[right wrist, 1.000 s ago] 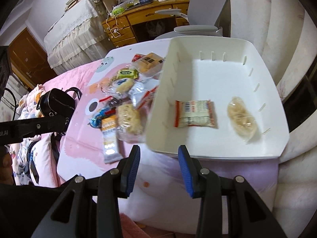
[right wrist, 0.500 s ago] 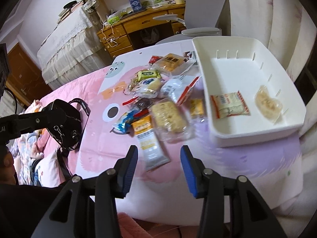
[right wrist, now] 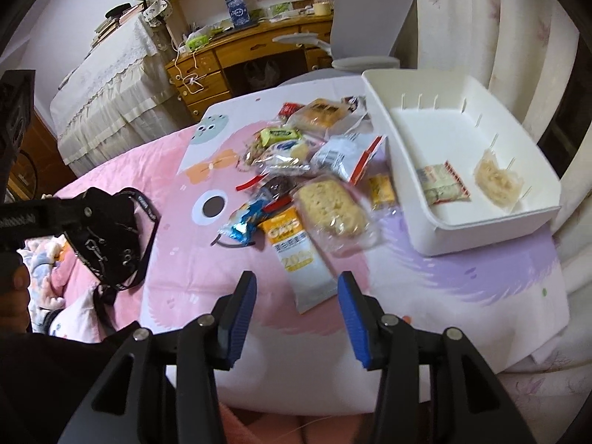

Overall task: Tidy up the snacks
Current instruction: 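Move both tools back from the tray to the snack pile, then grasp the white OATS bar with the right tool while the left tool grasps the blue-wrapped snack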

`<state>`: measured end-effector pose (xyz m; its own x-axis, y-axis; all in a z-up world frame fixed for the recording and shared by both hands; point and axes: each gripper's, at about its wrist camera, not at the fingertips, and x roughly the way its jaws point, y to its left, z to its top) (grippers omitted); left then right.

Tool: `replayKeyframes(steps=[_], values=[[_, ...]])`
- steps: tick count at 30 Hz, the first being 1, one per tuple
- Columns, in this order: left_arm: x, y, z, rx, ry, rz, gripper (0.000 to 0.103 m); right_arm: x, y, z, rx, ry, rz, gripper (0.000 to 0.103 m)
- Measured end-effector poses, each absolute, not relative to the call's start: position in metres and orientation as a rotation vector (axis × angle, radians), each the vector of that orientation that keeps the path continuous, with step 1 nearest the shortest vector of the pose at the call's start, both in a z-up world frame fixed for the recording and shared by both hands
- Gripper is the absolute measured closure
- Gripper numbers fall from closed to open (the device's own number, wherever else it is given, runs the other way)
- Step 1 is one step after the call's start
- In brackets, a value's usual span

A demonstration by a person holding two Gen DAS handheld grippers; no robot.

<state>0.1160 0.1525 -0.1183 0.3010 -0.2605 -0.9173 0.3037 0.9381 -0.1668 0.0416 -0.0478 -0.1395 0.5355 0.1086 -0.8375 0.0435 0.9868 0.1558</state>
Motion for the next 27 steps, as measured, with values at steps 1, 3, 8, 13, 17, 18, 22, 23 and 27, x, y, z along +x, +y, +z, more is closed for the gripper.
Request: replayKeyframes(steps=[1, 3, 8, 13, 17, 18, 22, 23, 27], values=[[0.117, 0.150, -0.121, 0.054, 1.213, -0.382, 0.030, 0.043, -0.048, -0.141, 0.151, 1.007, 0.032, 0.050], [0.121, 0.143, -0.128, 0.087, 1.220, -0.391, 0.030, 0.048, -0.050, -0.147, 0.128, 1.019, 0.017, 0.049], [0.134, 0.129, -0.144, 0.167, 1.242, -0.398, 0.030, 0.061, -0.053, -0.167, 0.115, 1.059, 0.021, 0.047], [0.160, 0.117, -0.171, 0.217, 1.320, -0.389, 0.030, 0.075, -0.047, -0.190, 0.094, 1.109, 0.073, 0.044], [0.180, 0.108, -0.191, 0.250, 1.358, -0.370, 0.030, 0.083, -0.035, -0.204, 0.037, 1.128, 0.120, 0.042], [0.185, 0.106, -0.196, 0.250, 1.374, -0.364, 0.030, 0.086, -0.031, -0.208, 0.019, 1.135, 0.137, 0.042], [0.203, 0.096, -0.214, 0.255, 1.430, -0.360, 0.028, 0.095, -0.023, -0.221, -0.035, 1.157, 0.194, 0.042], [0.207, 0.093, -0.220, 0.266, 1.447, -0.353, 0.025, 0.098, -0.022, -0.223, -0.047, 1.160, 0.205, 0.042], [0.218, 0.085, -0.235, 0.295, 1.501, -0.340, 0.024, 0.108, -0.022, -0.231, -0.071, 1.174, 0.223, 0.042]])
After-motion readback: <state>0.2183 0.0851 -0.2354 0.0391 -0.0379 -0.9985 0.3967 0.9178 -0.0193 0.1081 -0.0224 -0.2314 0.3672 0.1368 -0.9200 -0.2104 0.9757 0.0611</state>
